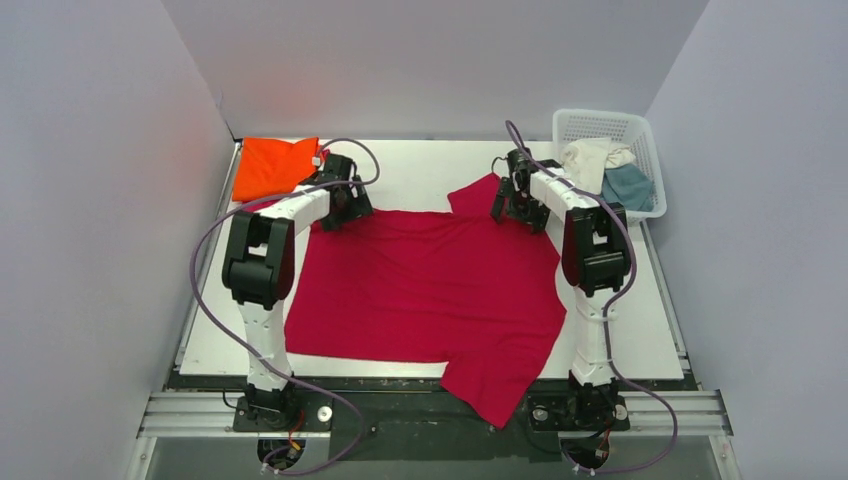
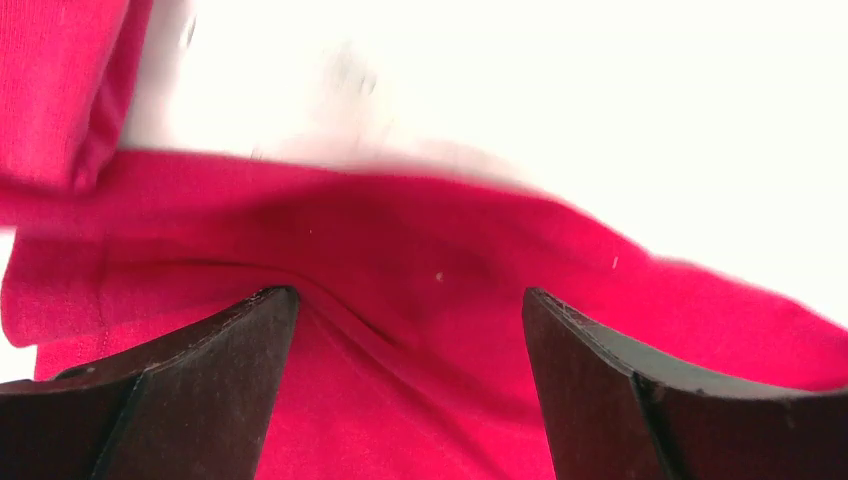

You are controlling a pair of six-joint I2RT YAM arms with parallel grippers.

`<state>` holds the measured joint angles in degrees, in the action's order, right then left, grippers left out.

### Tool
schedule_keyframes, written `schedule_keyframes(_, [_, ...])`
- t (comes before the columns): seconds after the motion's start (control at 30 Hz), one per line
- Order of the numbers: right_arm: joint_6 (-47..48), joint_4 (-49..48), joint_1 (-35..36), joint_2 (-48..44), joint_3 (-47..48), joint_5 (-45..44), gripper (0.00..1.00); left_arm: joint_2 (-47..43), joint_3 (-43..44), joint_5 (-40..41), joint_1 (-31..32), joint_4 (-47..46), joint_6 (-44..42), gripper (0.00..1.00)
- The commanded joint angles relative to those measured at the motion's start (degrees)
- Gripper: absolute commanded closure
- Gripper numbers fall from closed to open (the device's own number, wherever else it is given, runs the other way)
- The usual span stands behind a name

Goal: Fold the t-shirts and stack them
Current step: Flatten out the tshirt

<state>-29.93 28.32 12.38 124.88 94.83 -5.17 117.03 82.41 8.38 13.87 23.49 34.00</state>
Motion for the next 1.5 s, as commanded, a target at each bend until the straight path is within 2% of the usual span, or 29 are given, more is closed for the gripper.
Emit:
schedule_keyframes(0.0, [-0.8,6.9,-2.3,5.5,8.2,-0.9,0.15,7.2,8.7,-2.7,-0.8,1.5,-1.5,0.06])
schedule_keyframes(0.27, [-1.4,15.0,-4.3,18.6,32.8,-4.5,0.15,16.5,24.0,-5.8,-0.7,5.7,-2.6,0.06])
schedule_keyframes(0.4, [-7.8,16.7,-6.7,21.9,41.4,-3.3,0.15,19.5,28.8,-8.1,-0.2,5.7,-2.5,0.06])
schedule_keyframes(0.6, [-3.3,10.3,-7.3,19.8,40.0,0.0,0.16,23.3,36.9,-9.1,1.1,8.7,-2.9,0.06])
schedule_keyframes(0.8, [3.3,8.9,-4.8,13.4,38.5,0.6,0.15,15.1,33.7,-7.0,2.2,9.8,-4.1,0.06])
schedule_keyframes(0.93, [5.8,8.6,-2.3,5.8,33.1,0.4,0.14,4.8,25.8,-3.7,2.2,10.3,-4.1,0.06])
schedule_keyframes(1.03, [7.8,8.2,0.9,-2.2,24.6,0.3,0.13,-3.8,17.9,-2.2,2.2,9.4,-3.7,0.06])
schedule_keyframes(1.23, [6.3,7.1,9.1,-17.6,4.7,-1.4,0.14,-26.6,-8.2,3.1,0.6,8.4,4.4,0.06])
schedule_keyframes(1.37, [0.4,6.3,15.8,-28.2,-10.8,-5.4,0.15,-42.7,-27.4,3.3,-5.2,7.6,12.5,0.06])
schedule_keyframes(1.43, [-2.5,5.5,20.5,-33.6,-19.0,-7.5,0.16,-47.1,-37.5,2.1,-9.9,6.5,15.0,0.07])
schedule_keyframes(1.47, [-3.4,5.4,24.0,-35.5,-24.2,-8.1,0.16,-48.1,-39.5,2.0,-12.6,5.6,15.9,0.1])
